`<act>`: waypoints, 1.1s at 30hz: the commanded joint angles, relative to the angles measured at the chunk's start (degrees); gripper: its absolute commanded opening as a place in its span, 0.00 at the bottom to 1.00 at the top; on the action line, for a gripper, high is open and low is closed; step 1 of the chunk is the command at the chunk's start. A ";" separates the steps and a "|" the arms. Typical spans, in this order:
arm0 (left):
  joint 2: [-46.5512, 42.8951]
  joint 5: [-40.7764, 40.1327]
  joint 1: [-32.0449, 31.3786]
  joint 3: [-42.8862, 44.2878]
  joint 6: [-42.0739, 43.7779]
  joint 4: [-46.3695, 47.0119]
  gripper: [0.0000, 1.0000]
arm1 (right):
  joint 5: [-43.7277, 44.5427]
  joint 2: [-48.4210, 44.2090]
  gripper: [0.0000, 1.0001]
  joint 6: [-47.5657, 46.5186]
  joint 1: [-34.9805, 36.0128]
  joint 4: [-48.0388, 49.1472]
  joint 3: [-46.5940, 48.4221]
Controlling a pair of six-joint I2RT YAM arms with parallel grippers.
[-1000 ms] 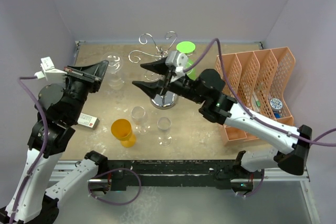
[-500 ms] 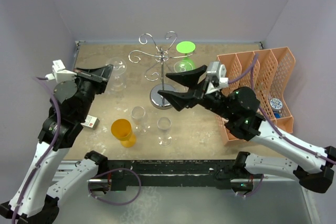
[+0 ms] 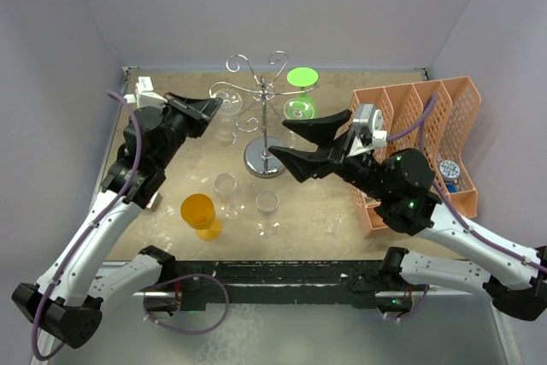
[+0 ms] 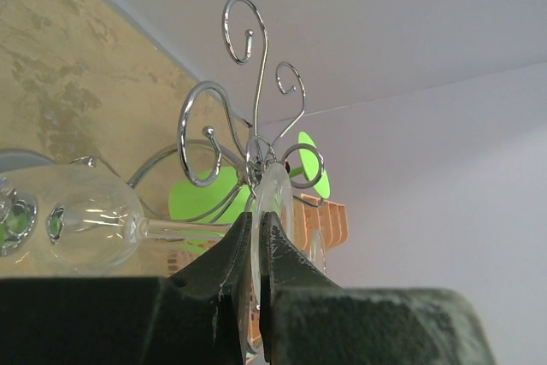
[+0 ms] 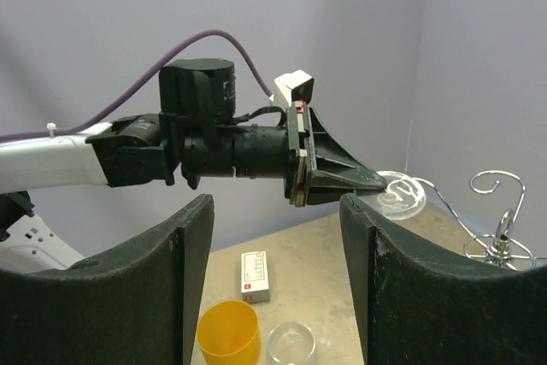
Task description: Place the wine glass upside down on the wine glass rack
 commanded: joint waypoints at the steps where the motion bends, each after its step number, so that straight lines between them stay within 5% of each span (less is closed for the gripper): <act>1: 1.71 2.33 0.13 2.24 -0.22 8.52 0.00 | 1.89 -1.93 0.63 -0.17 0.28 2.21 0.54; 33: 9.78 -5.38 1.28 9.78 4.53 7.66 0.00 | 0.09 -3.60 0.63 1.54 0.28 2.78 0.47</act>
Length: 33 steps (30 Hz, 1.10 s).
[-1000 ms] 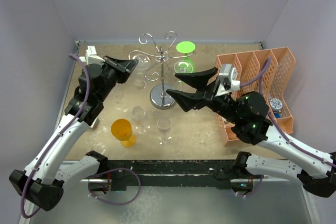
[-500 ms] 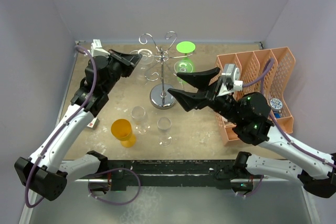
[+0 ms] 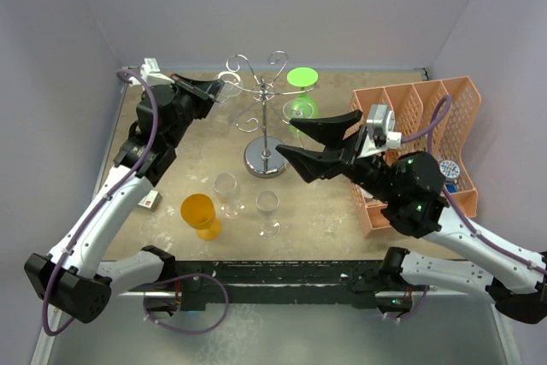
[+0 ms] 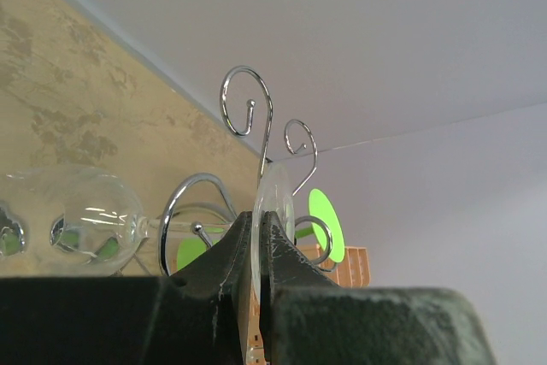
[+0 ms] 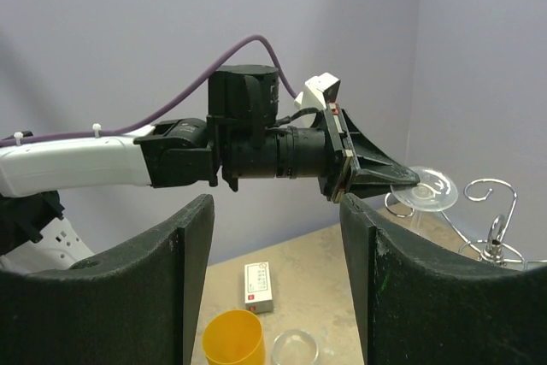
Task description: Place the wine glass upside down on the wine glass rack
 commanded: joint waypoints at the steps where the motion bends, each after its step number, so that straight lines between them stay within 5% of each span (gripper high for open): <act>1: -0.74 -1.45 0.98 3.03 0.90 4.38 0.00 | -0.96 -1.58 0.63 0.63 0.28 2.95 0.49; 33: -4.96 2.99 4.68 -1.91 0.54 0.69 0.00 | -2.30 -1.34 0.63 3.06 0.28 2.55 0.77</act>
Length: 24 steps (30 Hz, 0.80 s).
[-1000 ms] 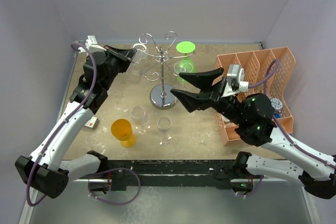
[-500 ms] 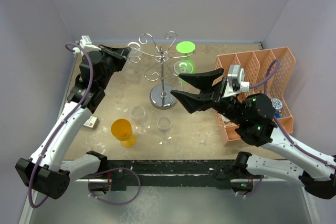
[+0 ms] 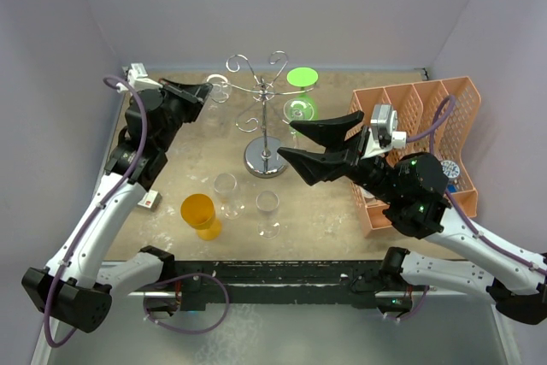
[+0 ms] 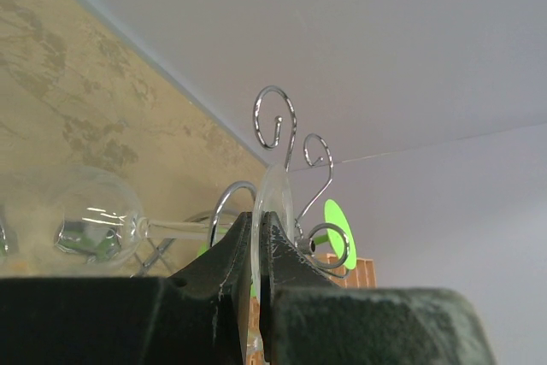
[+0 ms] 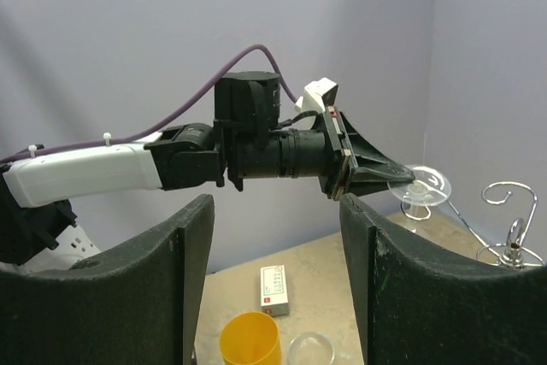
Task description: Place the wine glass upside down on the wine glass rack
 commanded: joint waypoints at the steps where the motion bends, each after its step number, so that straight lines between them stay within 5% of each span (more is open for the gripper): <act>1: -1.60 2.34 0.55 -0.23 0.58 2.07 0.00 | -0.94 -0.40 0.63 0.95 0.28 2.36 0.84; 14: -1.12 4.39 0.53 -0.13 2.49 -1.12 0.00 | -0.75 -0.58 0.63 1.22 0.28 2.18 0.87; 24: -2.96 3.89 0.56 0.44 3.00 -5.80 0.22 | -0.08 -0.40 0.62 2.19 0.28 1.96 0.77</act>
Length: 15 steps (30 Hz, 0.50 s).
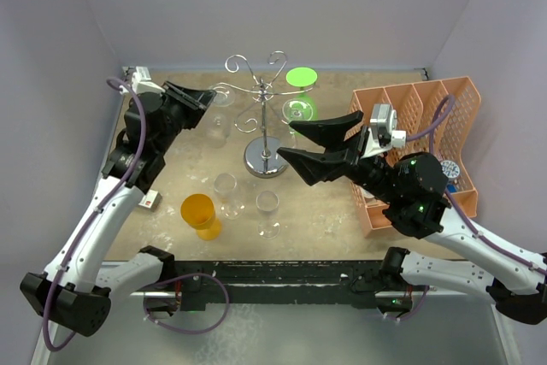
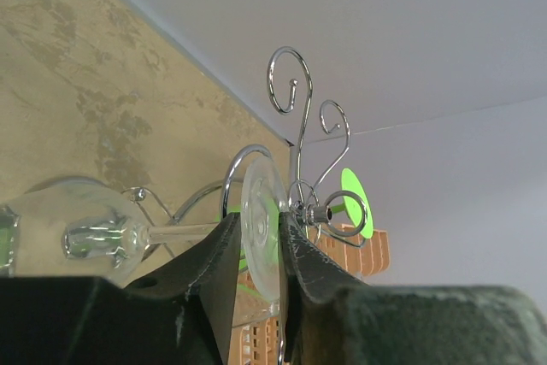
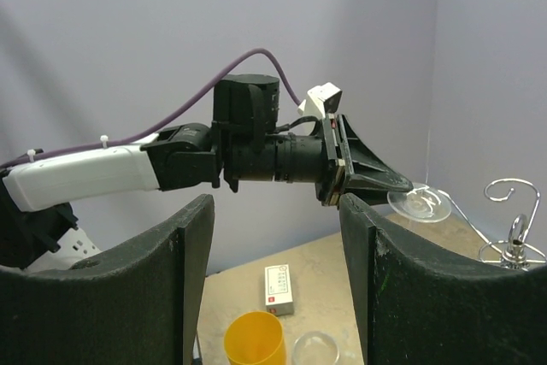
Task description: Place the wine glass upside down on the wine glass rack
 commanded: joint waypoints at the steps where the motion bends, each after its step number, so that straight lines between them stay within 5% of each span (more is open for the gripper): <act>1: -2.22 -0.34 0.35 1.29 1.80 -2.41 0.24 | 1.25 -0.36 0.62 2.09 0.28 1.85 0.78; 15: -5.67 -2.43 0.33 2.78 4.62 -8.00 0.50 | 11.47 2.92 0.61 9.98 0.28 -12.00 5.66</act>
